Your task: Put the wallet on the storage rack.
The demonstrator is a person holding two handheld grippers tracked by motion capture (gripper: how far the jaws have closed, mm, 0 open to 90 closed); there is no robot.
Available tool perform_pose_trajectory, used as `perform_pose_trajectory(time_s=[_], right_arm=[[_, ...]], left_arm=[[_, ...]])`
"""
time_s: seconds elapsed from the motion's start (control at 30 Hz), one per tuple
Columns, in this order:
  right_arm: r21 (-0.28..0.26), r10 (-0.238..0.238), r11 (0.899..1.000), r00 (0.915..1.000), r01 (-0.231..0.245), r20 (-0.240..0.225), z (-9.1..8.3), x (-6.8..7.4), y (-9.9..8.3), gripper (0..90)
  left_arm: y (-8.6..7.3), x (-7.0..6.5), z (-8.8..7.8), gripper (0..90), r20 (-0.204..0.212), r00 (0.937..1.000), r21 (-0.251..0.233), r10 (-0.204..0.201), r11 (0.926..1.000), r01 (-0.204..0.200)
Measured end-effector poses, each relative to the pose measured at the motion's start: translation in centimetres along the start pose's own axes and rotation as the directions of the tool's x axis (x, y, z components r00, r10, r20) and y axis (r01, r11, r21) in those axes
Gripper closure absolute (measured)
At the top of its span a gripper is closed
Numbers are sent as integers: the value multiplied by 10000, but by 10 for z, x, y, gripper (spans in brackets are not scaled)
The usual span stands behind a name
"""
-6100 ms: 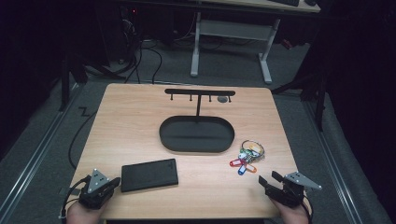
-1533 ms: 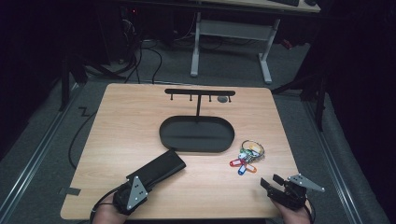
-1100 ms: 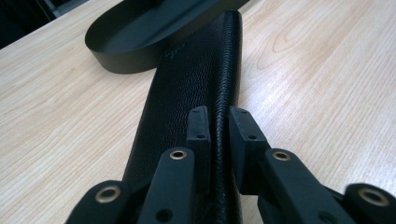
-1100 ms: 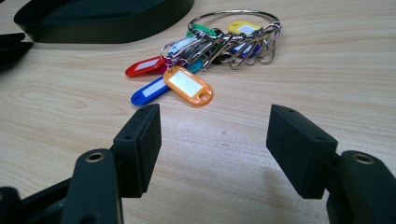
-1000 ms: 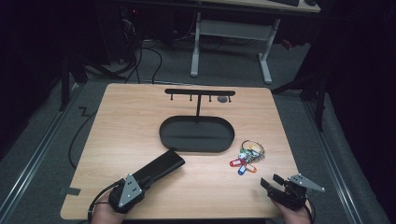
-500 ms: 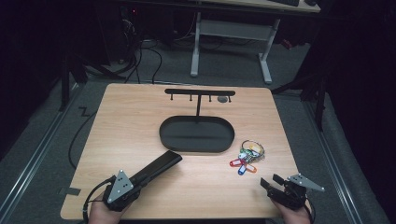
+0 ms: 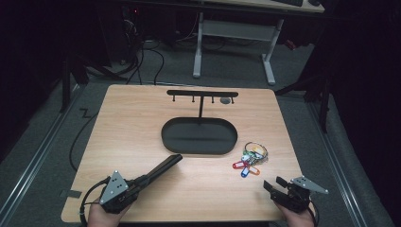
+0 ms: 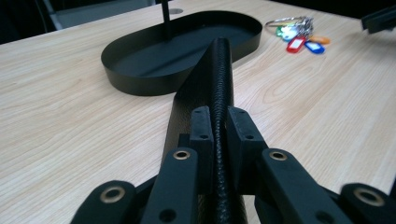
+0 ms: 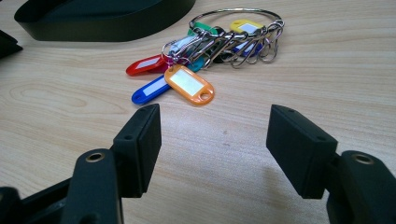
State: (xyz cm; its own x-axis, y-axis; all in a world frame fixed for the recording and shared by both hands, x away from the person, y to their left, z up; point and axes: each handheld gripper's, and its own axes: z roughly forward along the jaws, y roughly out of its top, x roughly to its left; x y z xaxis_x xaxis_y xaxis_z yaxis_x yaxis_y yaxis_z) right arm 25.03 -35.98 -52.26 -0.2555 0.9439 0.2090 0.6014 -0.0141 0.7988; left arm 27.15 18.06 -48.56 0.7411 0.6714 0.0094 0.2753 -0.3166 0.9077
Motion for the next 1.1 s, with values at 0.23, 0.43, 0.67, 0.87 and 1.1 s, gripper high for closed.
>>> perform_pose_trajectory(time_s=[0.23,0.43,0.67,0.87,1.1], right_arm=[[17,8,10000,10000,-8,-4,0,0,0,362],[42,12,10000,10000,-11,-17,1,0,0,362],[95,9,10000,10000,-8,-36,2,1,-1,362],[85,21,10000,10000,-20,-49,2,1,-1,362],[88,61,9999,10000,-61,-42,2,1,-1,362]], left_arm=[[2,0,-3,823,459,9981,-249,-399,9988,411],[6,-5,-3,824,809,9954,-470,-504,9974,544],[6,-6,-1,825,1184,9895,-617,-825,9940,902],[1,1,-2,824,860,9915,-639,-972,9926,1028],[0,3,-2,820,693,9932,-726,-935,9925,985]])
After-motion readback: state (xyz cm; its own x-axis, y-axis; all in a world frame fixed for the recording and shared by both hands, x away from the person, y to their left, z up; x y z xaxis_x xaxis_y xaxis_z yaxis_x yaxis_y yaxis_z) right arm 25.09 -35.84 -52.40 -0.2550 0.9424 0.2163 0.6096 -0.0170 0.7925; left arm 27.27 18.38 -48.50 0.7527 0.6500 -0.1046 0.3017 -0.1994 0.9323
